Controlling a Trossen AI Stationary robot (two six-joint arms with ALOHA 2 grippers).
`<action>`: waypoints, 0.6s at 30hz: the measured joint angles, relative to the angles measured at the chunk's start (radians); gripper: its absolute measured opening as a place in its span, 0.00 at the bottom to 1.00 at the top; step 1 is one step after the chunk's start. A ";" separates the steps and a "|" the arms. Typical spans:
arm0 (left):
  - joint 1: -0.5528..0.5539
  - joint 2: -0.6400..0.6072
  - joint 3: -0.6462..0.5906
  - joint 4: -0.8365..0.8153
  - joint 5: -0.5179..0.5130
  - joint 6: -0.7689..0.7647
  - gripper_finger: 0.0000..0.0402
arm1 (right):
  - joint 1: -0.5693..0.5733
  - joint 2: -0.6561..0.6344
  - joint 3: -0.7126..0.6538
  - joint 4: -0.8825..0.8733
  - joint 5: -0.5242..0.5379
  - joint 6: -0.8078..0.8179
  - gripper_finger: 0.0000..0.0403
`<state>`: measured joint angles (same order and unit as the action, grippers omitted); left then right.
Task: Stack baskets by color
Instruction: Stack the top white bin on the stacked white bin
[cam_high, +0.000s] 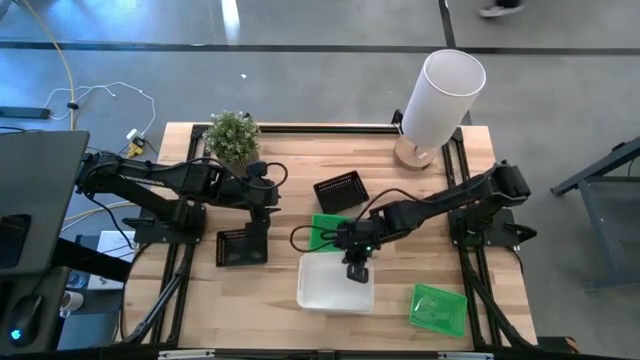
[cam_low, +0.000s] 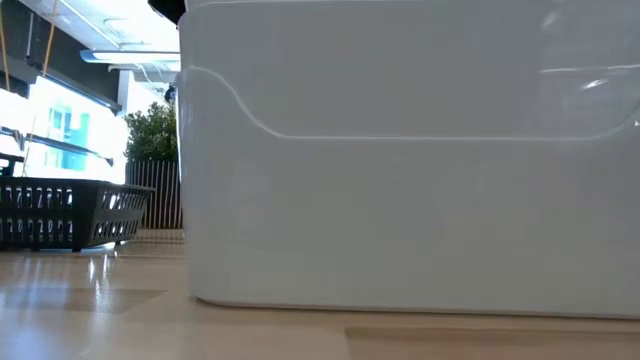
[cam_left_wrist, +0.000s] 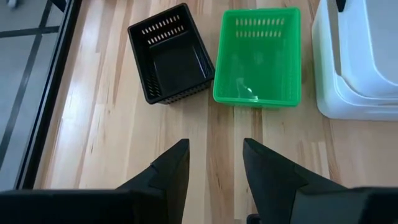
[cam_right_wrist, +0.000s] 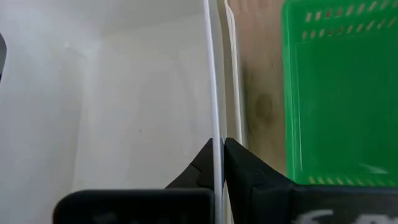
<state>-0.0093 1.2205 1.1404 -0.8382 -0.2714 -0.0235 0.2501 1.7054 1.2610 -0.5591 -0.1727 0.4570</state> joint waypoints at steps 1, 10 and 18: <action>0.000 0.000 0.000 0.000 0.000 0.000 0.34 | 0.003 0.003 0.000 0.002 0.008 0.011 0.00; 0.000 0.000 0.000 -0.004 0.000 0.000 0.34 | 0.046 0.006 0.000 0.012 0.113 0.041 0.00; 0.000 0.000 0.000 -0.004 0.000 -0.001 0.34 | 0.080 0.008 0.000 0.010 0.139 0.036 0.05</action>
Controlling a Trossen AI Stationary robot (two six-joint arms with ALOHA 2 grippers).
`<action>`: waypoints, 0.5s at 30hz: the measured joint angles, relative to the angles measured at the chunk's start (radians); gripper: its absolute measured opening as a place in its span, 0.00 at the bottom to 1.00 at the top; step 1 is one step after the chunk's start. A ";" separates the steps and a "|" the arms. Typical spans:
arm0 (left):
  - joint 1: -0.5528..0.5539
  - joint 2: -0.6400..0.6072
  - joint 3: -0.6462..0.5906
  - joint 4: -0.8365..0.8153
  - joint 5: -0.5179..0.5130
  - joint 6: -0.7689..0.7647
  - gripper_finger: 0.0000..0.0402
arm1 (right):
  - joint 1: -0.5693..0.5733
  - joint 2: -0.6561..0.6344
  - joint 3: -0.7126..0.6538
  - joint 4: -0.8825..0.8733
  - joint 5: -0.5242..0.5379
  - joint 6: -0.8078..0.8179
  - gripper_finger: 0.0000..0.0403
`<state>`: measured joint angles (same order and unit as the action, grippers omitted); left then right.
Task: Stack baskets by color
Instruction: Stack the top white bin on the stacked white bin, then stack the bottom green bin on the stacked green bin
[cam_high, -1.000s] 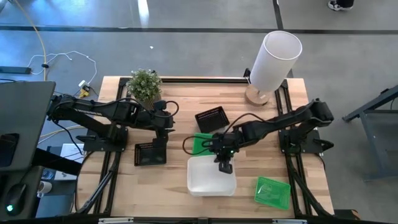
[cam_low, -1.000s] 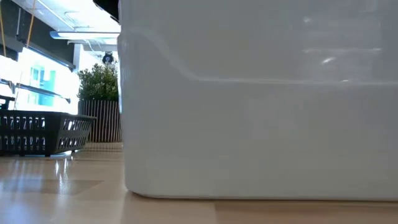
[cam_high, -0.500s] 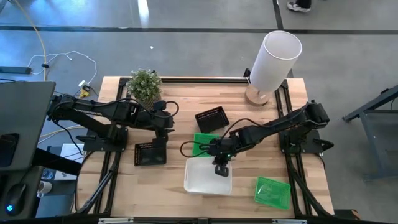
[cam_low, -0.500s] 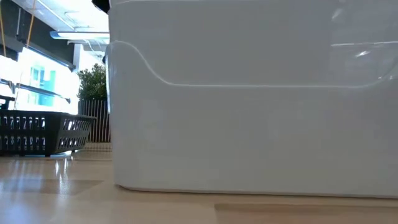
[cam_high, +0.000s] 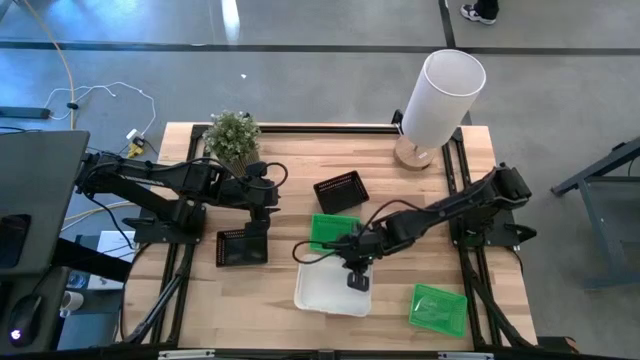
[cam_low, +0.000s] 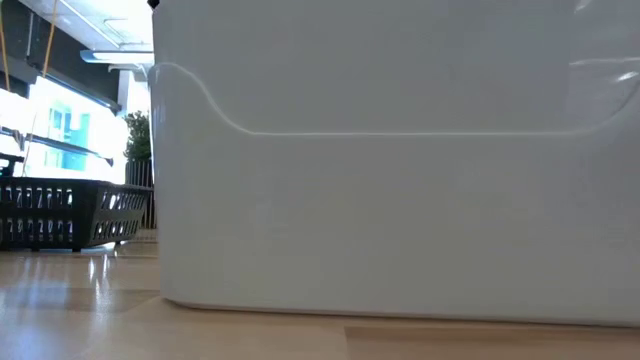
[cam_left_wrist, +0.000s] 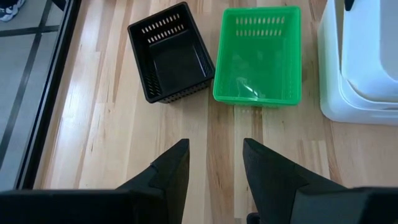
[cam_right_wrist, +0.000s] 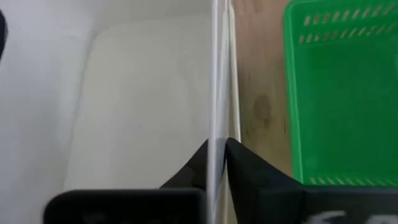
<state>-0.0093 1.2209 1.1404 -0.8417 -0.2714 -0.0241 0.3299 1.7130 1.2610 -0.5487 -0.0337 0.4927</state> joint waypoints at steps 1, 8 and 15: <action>0.000 0.000 0.000 0.000 0.000 -0.001 0.34 | 0.003 0.000 0.000 0.001 0.001 0.000 0.07; 0.000 0.000 0.000 0.000 0.000 -0.003 0.34 | 0.012 0.000 0.000 -0.001 0.000 -0.001 0.29; 0.000 0.000 0.000 0.000 0.000 -0.004 0.34 | -0.002 -0.045 0.000 -0.055 -0.030 0.066 0.34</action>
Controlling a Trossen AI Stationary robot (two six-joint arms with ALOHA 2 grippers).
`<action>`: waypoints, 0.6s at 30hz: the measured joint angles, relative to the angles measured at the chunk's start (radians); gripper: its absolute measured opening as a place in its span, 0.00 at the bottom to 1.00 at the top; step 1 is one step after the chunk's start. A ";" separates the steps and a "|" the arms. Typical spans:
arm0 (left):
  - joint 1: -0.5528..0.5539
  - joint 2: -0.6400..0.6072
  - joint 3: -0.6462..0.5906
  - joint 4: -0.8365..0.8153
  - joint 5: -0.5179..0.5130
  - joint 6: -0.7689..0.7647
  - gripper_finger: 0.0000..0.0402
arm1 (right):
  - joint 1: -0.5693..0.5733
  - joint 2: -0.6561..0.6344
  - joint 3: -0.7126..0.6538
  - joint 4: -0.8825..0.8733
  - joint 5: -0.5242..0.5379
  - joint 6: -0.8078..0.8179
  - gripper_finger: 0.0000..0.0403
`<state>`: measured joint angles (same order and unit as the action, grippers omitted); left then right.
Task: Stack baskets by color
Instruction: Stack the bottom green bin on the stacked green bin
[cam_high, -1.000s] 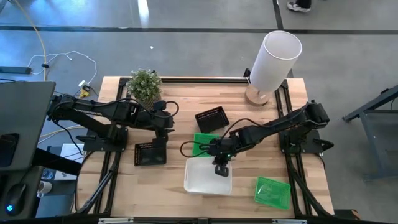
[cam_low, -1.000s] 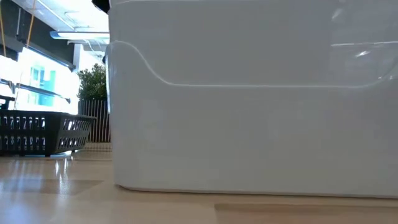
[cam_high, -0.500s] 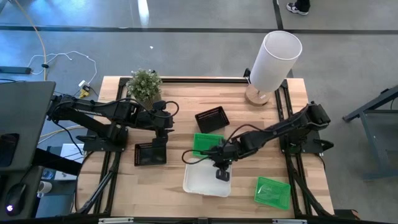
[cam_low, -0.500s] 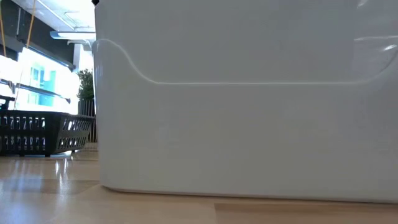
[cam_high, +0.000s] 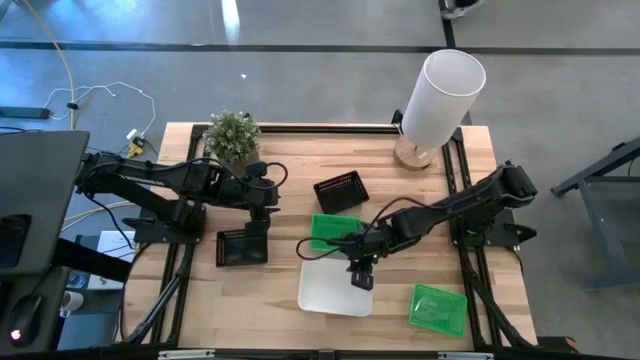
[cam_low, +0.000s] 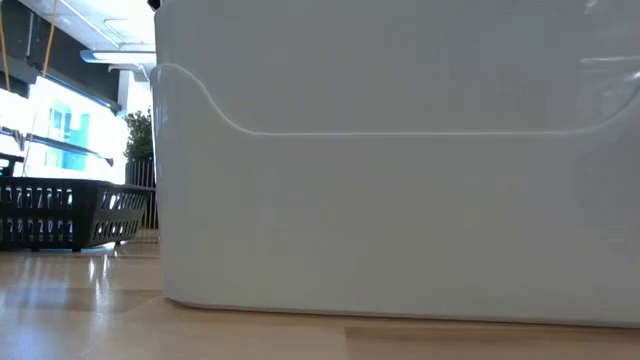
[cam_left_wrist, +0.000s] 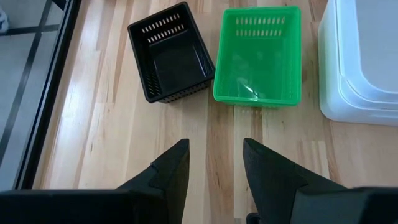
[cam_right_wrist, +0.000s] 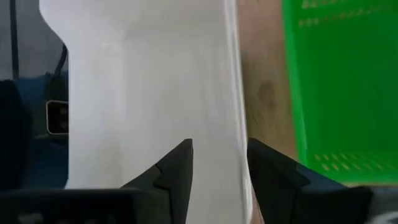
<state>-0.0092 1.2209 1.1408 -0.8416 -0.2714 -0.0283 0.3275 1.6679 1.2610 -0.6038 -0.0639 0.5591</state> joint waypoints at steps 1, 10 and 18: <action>0.000 0.000 0.000 0.000 0.000 -0.004 0.34 | 0.000 -0.011 0.000 -0.014 0.001 0.010 0.34; 0.000 0.000 0.000 0.000 0.000 -0.025 0.34 | 0.053 -0.084 0.000 -0.189 0.015 0.021 0.35; 0.000 0.000 0.000 0.003 0.000 -0.048 0.34 | 0.172 -0.088 0.000 -0.366 0.015 0.086 0.35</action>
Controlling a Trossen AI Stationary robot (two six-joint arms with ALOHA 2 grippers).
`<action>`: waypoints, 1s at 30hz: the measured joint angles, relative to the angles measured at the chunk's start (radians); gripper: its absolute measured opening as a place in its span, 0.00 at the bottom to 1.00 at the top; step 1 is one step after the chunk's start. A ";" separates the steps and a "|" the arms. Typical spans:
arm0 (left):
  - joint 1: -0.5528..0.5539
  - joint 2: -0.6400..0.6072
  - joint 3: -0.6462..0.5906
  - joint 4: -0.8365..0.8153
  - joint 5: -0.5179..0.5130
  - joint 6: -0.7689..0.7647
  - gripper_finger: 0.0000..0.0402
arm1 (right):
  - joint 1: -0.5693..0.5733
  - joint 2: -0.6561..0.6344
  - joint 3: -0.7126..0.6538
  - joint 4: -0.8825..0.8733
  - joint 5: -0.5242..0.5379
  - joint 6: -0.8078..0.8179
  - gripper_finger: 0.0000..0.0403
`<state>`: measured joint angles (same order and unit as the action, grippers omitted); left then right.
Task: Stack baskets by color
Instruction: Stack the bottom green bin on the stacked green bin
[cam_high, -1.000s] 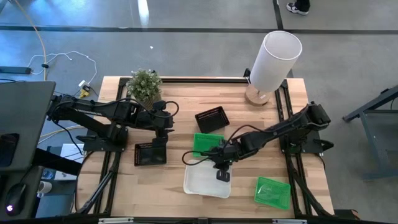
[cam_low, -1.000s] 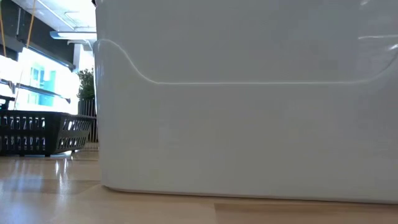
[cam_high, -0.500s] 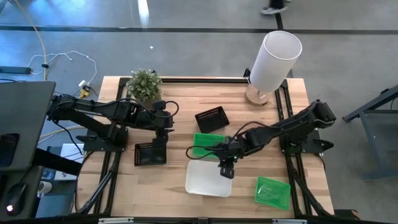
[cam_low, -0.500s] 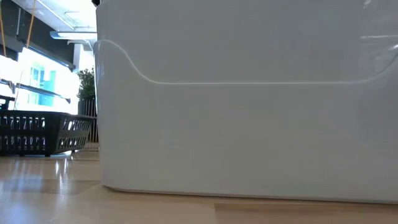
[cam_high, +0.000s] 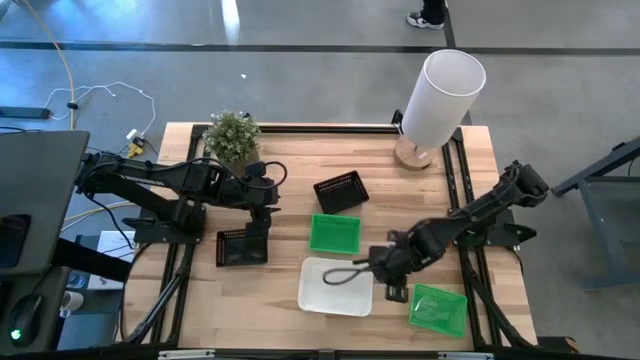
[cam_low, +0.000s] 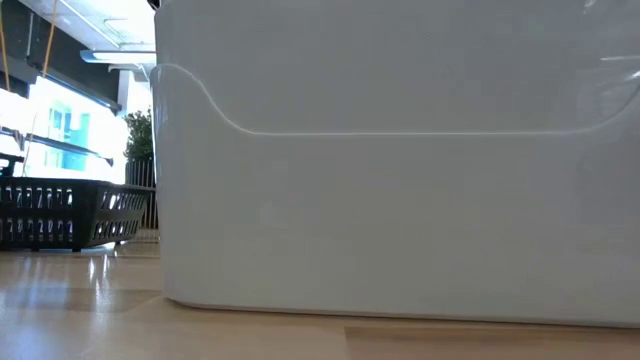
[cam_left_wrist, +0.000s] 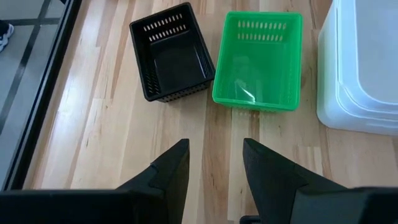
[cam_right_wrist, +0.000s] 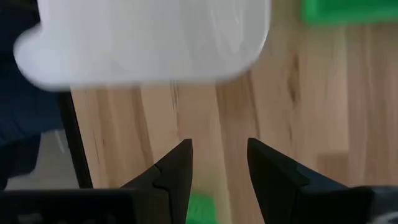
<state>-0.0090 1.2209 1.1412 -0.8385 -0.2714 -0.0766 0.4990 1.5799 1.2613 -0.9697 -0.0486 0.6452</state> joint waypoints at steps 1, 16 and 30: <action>0.000 0.000 0.000 0.003 0.000 0.000 0.34 | 0.017 0.000 0.000 -0.012 0.000 0.011 0.35; 0.000 0.000 0.000 0.027 0.000 -0.025 0.34 | 0.258 0.017 0.000 -0.202 0.054 0.307 0.35; 0.000 0.000 0.000 0.028 0.000 -0.052 0.34 | 0.378 0.018 0.000 -0.262 0.130 0.537 0.35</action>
<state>-0.0090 1.2209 1.1412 -0.8108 -0.2710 -0.1286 0.8772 1.5974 1.2610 -1.2322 0.0816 1.1818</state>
